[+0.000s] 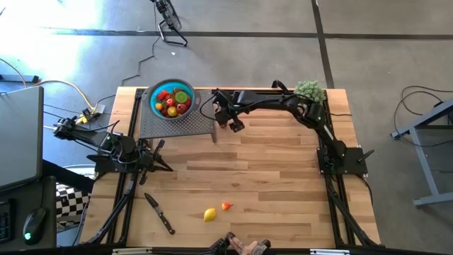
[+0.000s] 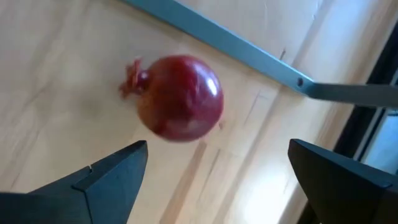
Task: Pick & Place Fruit
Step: Put the red pomegranate into the blue strainer bowl on the shelf
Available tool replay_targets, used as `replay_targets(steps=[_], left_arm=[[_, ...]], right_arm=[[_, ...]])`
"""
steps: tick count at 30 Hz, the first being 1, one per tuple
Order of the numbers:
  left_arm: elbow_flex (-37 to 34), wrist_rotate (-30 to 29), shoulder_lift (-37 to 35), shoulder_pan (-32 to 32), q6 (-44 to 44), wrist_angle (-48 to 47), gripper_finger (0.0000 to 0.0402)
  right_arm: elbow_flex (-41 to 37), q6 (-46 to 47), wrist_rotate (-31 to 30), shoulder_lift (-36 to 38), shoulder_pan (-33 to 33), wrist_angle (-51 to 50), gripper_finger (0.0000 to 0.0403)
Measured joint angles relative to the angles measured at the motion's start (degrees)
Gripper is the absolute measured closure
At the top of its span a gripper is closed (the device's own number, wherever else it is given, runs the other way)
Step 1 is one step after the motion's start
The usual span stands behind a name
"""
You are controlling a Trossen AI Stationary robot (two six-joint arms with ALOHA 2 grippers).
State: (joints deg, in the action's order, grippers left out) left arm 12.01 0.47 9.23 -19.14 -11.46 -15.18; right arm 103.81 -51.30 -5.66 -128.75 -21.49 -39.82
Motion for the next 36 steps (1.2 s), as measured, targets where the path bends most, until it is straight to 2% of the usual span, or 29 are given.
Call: replay_targets(steps=[3, 6, 10, 13, 20, 29, 36], left_arm=[[0.0, 0.0, 0.0, 0.0, 0.0, 0.0, 0.0401], [0.0, 0.0, 0.0, 0.0, 0.0, 0.0, 0.0401], [0.0, -0.2, 0.0, 0.0, 0.0, 0.0, 0.0401], [0.0, -0.2, 0.0, 0.0, 0.1, 0.0, 0.0401], [0.0, -0.1, 0.0, 0.0, 1.2, 0.0, 0.0401], [0.0, -0.1, 0.0, 0.0, 1.8, -0.2, 0.0401], [0.0, 0.0, 0.0, 0.0, 1.9, -0.5, 0.0401]], right_arm=[[0.0, 0.0, -0.5, 0.4, 0.0, -0.1, 0.0031], [0.0, 0.3, -1.0, 1.6, 0.7, -1.4, 0.006], [0.1, 0.7, -1.7, 3.8, 1.8, -4.4, 0.0114], [0.1, 2.0, 0.7, 4.9, 2.6, -5.0, 0.0153], [0.1, 7.5, 8.0, 4.6, 3.3, -2.0, 0.0243], [0.1, 11.2, 9.6, 4.4, 3.2, 2.9, 0.0383], [0.0, 11.6, 10.2, 1.4, 3.5, 2.5, 0.04]])
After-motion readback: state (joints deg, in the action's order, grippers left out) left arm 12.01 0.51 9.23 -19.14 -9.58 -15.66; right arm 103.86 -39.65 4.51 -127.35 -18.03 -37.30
